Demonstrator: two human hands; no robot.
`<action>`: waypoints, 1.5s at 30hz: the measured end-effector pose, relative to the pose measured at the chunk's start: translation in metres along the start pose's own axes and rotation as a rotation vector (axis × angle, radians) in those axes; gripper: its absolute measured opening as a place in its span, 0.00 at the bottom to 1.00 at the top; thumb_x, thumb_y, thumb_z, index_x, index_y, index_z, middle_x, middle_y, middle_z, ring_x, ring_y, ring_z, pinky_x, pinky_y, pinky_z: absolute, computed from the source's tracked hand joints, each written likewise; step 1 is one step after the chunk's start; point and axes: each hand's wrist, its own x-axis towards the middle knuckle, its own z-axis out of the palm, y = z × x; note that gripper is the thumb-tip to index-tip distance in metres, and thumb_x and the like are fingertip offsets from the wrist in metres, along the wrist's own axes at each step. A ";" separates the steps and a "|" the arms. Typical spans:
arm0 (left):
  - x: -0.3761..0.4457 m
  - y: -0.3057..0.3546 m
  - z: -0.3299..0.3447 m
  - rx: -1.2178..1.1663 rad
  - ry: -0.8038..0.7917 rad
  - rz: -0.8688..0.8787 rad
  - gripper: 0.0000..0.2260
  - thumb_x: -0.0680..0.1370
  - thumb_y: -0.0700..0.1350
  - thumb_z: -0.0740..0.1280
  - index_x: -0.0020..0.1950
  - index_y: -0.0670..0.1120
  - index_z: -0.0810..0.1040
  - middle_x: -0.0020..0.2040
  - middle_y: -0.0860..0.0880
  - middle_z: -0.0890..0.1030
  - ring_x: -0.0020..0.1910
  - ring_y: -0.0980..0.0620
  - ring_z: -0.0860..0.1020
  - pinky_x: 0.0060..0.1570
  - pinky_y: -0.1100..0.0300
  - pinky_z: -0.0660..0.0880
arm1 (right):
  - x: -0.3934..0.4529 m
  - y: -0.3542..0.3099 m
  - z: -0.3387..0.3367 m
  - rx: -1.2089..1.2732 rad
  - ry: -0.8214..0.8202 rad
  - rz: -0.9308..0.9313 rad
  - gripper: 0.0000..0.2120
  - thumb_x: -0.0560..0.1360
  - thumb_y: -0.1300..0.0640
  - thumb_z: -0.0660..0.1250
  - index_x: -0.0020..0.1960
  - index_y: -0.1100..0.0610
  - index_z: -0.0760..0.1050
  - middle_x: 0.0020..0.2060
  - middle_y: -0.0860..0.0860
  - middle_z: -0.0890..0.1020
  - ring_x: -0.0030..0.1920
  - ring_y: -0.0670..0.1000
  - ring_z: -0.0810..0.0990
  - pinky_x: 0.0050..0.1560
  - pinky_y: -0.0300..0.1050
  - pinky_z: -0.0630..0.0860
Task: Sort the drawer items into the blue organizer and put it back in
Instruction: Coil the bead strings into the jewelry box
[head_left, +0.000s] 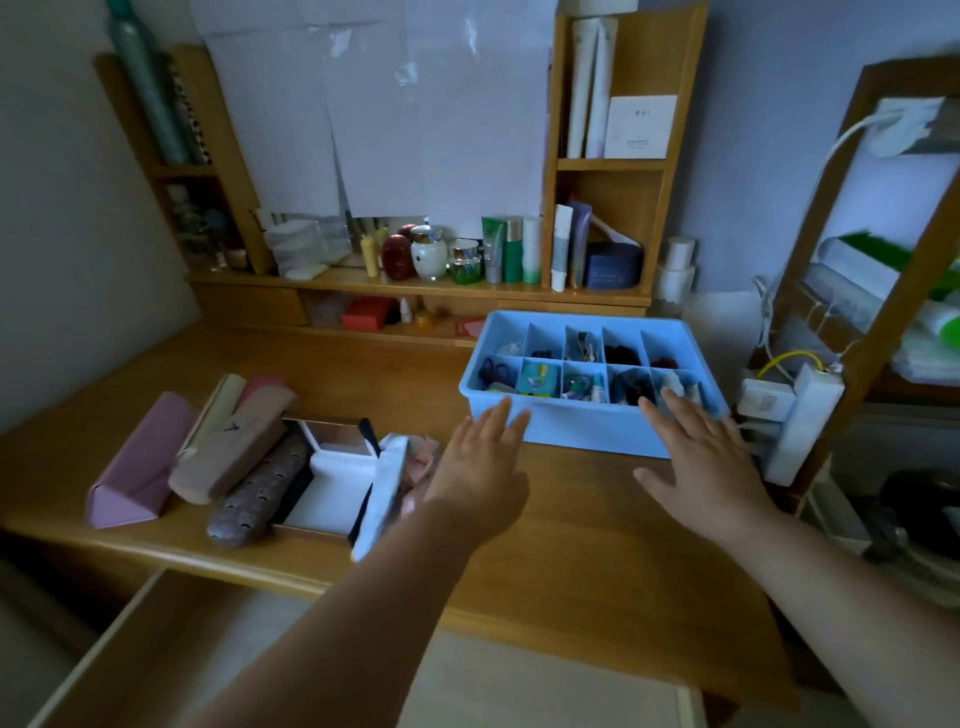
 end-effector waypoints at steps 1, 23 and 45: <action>-0.022 -0.002 0.000 -0.094 0.099 0.038 0.25 0.78 0.46 0.60 0.74 0.49 0.60 0.75 0.47 0.61 0.73 0.48 0.61 0.73 0.51 0.57 | -0.008 -0.014 -0.002 0.095 0.102 -0.031 0.33 0.76 0.44 0.63 0.76 0.50 0.55 0.76 0.51 0.57 0.75 0.53 0.56 0.74 0.52 0.54; -0.132 -0.121 -0.032 -0.045 0.349 -0.134 0.09 0.71 0.36 0.70 0.48 0.47 0.82 0.44 0.49 0.80 0.34 0.48 0.80 0.27 0.55 0.77 | 0.054 -0.262 -0.023 0.887 0.327 -0.341 0.07 0.74 0.59 0.68 0.52 0.55 0.81 0.42 0.49 0.83 0.40 0.45 0.78 0.37 0.34 0.72; -0.141 0.034 0.057 -0.493 0.330 0.095 0.09 0.76 0.39 0.66 0.55 0.45 0.79 0.51 0.51 0.79 0.42 0.58 0.78 0.41 0.69 0.74 | -0.112 -0.062 0.016 0.771 0.392 0.033 0.18 0.72 0.59 0.70 0.60 0.50 0.72 0.47 0.44 0.76 0.38 0.40 0.75 0.36 0.27 0.70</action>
